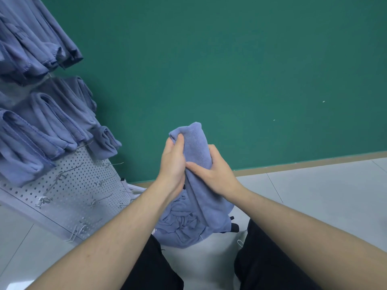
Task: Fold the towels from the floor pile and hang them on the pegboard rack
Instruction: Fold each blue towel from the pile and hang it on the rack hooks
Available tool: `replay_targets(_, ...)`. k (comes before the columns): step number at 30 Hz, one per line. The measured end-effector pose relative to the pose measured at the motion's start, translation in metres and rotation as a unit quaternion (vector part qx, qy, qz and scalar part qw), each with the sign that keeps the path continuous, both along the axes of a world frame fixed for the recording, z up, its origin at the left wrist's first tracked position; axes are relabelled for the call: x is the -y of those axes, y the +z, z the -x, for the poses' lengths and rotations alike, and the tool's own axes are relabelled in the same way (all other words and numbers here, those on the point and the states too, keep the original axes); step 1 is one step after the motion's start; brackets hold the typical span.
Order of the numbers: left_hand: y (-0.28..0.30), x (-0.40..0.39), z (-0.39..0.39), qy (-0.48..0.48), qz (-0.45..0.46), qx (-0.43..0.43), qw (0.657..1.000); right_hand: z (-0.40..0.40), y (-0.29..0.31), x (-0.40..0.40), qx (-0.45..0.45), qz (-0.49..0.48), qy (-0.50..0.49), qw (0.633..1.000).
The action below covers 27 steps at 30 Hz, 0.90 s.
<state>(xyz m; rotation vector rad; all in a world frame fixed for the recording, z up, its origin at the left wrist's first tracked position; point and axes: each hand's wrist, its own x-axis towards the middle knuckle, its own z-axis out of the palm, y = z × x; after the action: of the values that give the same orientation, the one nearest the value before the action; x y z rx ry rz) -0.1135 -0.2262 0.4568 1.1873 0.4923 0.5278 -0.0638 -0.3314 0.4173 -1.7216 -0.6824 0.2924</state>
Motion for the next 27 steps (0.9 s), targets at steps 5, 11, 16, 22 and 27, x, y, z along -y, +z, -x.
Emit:
replay_targets(5, 0.004, -0.008, 0.001, 0.024, 0.046, 0.036, 0.998, 0.002, -0.010, 0.002, 0.014, 0.016, -0.017, 1.000)
replay_targets(11, 0.001, -0.030, 0.007, 0.063, 0.145, 0.068, 0.985, -0.009, -0.032, 0.004, -0.023, 0.082, 0.044, 0.995)
replay_targets(16, -0.013, -0.054, 0.021, 0.095, 0.240, 0.064, 0.964, -0.018, -0.018, -0.001, -0.002, 0.113, 0.079, 0.990)
replay_targets(22, -0.048, -0.091, 0.049, 0.112, 0.293, -0.030, 0.949, -0.024, 0.003, -0.013, 0.025, 0.151, 0.137, 0.979)
replay_targets(27, -0.075, -0.105, 0.065, 0.115, 0.076, -0.192, 0.972, -0.029, 0.021, -0.033, 0.032, 0.183, 0.195, 0.963)
